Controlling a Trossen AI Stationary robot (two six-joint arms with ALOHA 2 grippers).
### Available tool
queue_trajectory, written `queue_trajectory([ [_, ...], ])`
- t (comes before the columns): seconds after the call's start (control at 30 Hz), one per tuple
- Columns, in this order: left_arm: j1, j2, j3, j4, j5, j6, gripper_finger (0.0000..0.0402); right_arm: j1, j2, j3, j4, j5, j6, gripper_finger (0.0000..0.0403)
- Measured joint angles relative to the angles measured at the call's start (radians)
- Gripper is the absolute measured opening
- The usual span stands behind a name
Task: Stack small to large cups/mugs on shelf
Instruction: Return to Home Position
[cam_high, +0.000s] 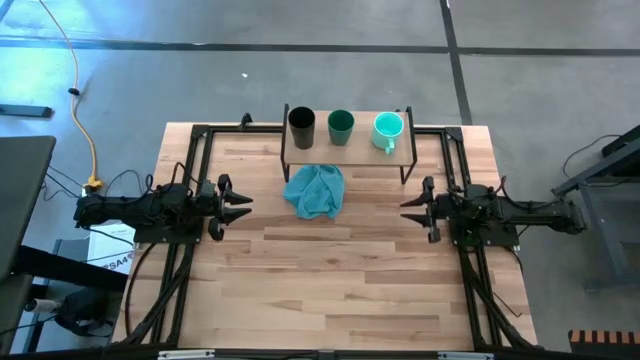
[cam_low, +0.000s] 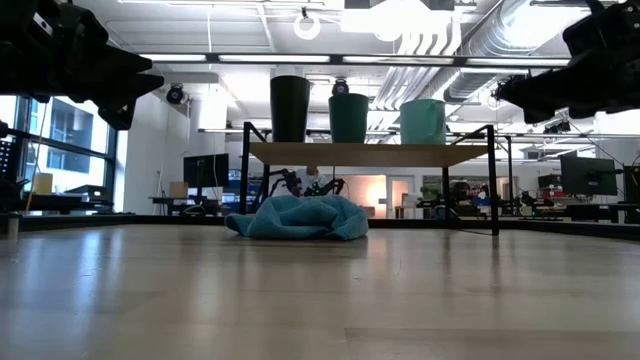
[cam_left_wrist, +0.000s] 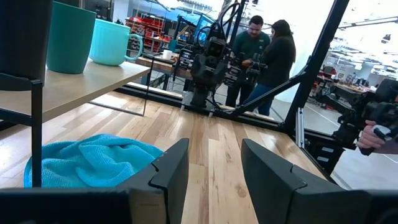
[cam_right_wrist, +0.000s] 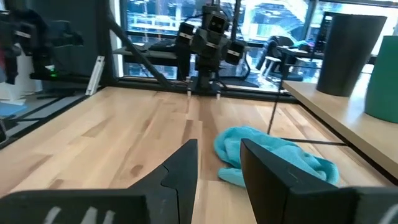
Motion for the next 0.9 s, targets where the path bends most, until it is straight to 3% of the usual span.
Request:
queue_trajectory([
  [0.3,0.0,0.0,0.0,0.0,-0.002,0.022,0.0136,0.0,0.0,0.0,-0.005,0.026,0.004,0.0112],
  [0.67,0.0,0.0,0.0,0.0,-0.003,0.283,0.0136,0.0,0.0,0.0,-0.005,0.026,0.004,0.0112],
  [0.9,0.0,0.0,0.0,0.0,-0.003,0.281,0.0136,0.0,0.0,0.0,-0.005,0.026,0.004,0.0112],
])
